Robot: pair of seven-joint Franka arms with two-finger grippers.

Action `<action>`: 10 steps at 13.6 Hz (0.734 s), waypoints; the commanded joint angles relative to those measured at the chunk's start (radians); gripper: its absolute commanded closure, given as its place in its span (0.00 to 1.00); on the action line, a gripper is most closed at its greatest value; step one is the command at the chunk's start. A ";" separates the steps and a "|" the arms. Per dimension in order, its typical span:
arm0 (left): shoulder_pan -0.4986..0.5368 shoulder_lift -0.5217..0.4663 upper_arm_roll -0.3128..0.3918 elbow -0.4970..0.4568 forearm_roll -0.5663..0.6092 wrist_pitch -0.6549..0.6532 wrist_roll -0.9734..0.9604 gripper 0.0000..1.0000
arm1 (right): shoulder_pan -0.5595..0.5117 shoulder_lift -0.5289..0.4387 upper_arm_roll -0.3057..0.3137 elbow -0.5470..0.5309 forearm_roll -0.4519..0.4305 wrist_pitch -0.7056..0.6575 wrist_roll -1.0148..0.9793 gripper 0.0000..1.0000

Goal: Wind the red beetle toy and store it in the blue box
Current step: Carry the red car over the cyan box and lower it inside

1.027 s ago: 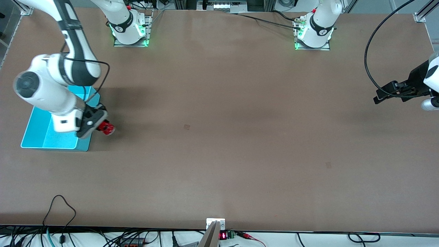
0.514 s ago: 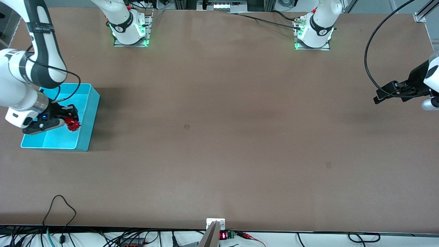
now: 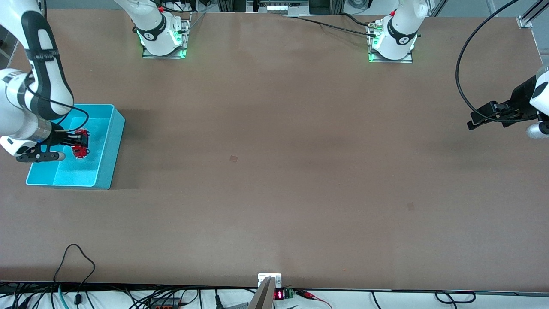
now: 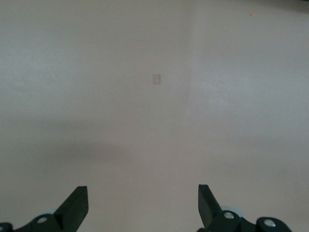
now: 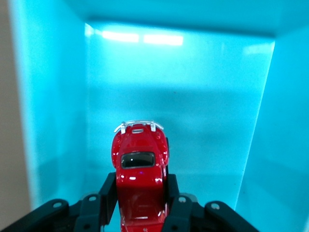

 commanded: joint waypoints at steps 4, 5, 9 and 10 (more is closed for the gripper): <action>0.001 0.006 0.002 0.018 0.003 -0.015 0.012 0.00 | -0.012 0.068 -0.001 -0.027 0.015 0.049 0.023 0.99; 0.001 0.006 0.002 0.018 0.003 -0.015 0.012 0.00 | -0.014 0.072 -0.001 -0.029 0.017 0.049 0.024 0.99; 0.001 0.006 0.002 0.018 0.003 -0.015 0.012 0.00 | -0.017 0.084 -0.001 -0.041 0.019 0.049 0.024 0.93; 0.001 0.006 0.002 0.018 0.003 -0.015 0.012 0.00 | -0.017 0.084 -0.001 -0.046 0.019 0.049 0.024 0.93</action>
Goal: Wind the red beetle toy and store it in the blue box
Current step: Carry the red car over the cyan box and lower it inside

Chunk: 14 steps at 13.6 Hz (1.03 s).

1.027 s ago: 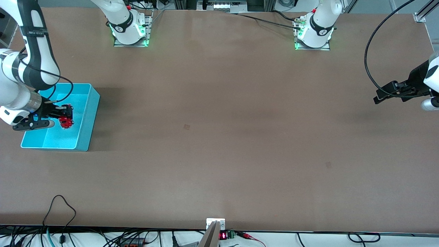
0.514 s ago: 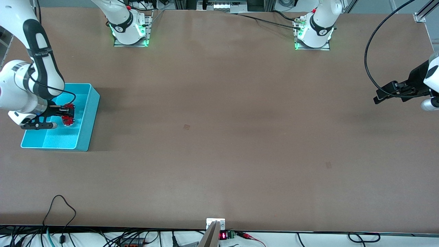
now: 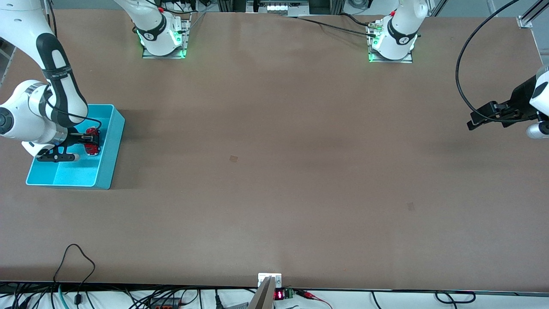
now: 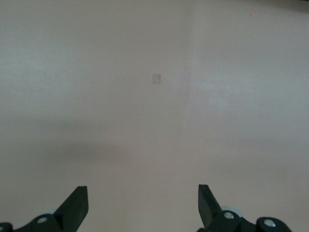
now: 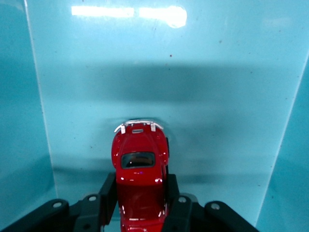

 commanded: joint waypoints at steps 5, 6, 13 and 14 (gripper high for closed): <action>0.001 0.008 0.002 0.018 0.005 -0.015 0.011 0.00 | -0.014 0.004 0.003 -0.033 0.016 0.008 0.002 0.54; 0.001 0.006 0.002 0.016 0.006 -0.015 0.011 0.00 | -0.014 0.004 0.003 -0.033 0.016 0.005 0.001 0.26; -0.001 -0.017 -0.012 -0.004 0.001 -0.011 0.020 0.00 | 0.000 -0.084 0.009 0.004 0.015 -0.116 -0.007 0.00; -0.002 -0.018 -0.012 -0.005 0.001 -0.006 0.020 0.00 | 0.000 -0.120 0.012 0.039 0.012 -0.191 -0.007 0.00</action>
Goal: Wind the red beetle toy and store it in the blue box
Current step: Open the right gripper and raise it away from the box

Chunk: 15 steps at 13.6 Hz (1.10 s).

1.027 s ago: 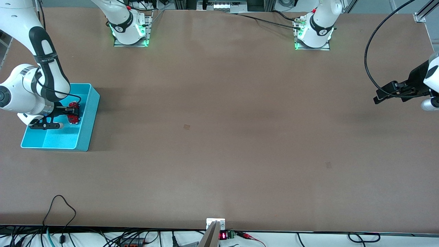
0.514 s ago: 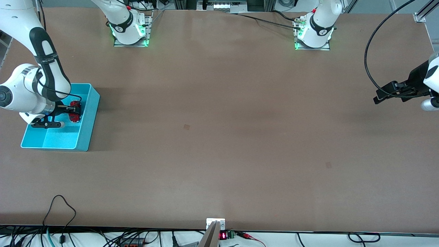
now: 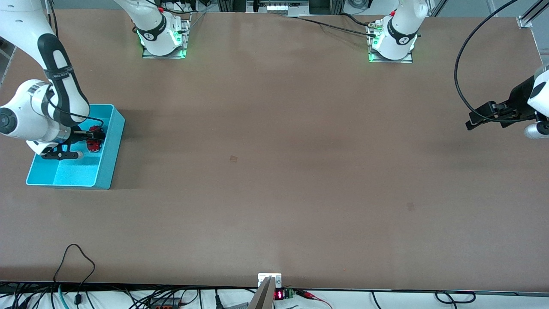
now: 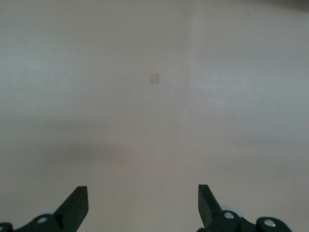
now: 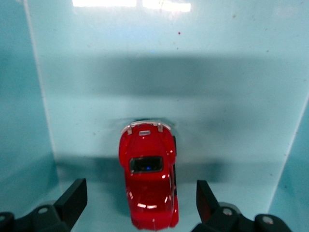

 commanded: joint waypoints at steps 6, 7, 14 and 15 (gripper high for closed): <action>-0.007 -0.033 -0.024 -0.025 0.001 0.048 0.020 0.00 | -0.001 -0.207 0.118 0.348 -0.056 -0.509 -0.008 0.00; -0.007 -0.036 -0.024 -0.033 0.001 0.052 0.020 0.00 | -0.001 -0.228 0.143 0.381 -0.061 -0.546 0.001 0.00; -0.001 -0.039 -0.027 -0.021 0.008 -0.033 0.020 0.00 | -0.001 -0.320 0.264 0.576 -0.061 -0.770 0.159 0.00; -0.001 -0.038 -0.028 -0.015 0.006 -0.033 0.015 0.00 | -0.001 -0.320 0.267 0.593 -0.053 -0.796 0.159 0.00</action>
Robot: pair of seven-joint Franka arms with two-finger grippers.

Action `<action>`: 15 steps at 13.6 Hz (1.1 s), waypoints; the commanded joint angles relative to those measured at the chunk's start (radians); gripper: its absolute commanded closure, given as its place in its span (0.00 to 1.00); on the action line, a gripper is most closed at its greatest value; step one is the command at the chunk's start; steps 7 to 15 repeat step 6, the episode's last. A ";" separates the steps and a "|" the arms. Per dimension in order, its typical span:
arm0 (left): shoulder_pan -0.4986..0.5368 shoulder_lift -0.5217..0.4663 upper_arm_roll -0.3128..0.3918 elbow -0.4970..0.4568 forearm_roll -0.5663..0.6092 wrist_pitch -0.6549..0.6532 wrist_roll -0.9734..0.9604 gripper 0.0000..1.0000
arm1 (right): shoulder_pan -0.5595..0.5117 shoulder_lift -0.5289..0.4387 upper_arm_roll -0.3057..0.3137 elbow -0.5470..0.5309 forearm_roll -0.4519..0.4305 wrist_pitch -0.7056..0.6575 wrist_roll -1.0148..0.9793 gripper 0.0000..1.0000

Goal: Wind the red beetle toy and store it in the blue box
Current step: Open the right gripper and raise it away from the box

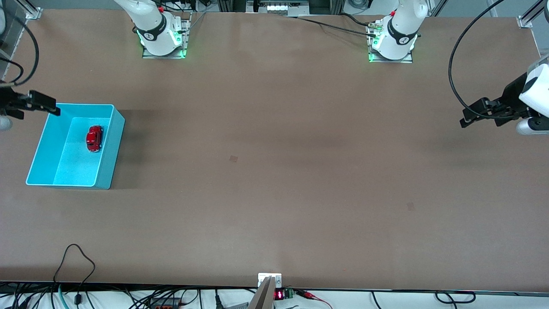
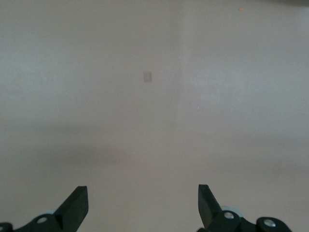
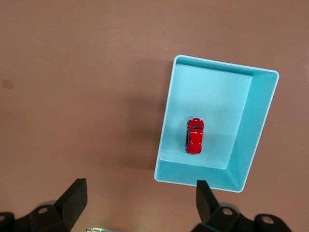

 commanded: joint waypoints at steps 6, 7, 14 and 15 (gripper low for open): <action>0.006 -0.024 -0.007 -0.002 0.015 -0.013 0.006 0.00 | -0.005 -0.001 0.023 0.062 -0.012 -0.061 0.018 0.00; 0.006 -0.024 -0.007 -0.002 0.015 -0.013 0.006 0.00 | -0.005 -0.001 0.023 0.062 -0.012 -0.061 0.018 0.00; 0.006 -0.024 -0.007 -0.002 0.015 -0.013 0.006 0.00 | -0.005 -0.001 0.023 0.062 -0.012 -0.061 0.018 0.00; 0.006 -0.024 -0.007 -0.002 0.015 -0.013 0.006 0.00 | -0.005 -0.001 0.023 0.062 -0.012 -0.061 0.018 0.00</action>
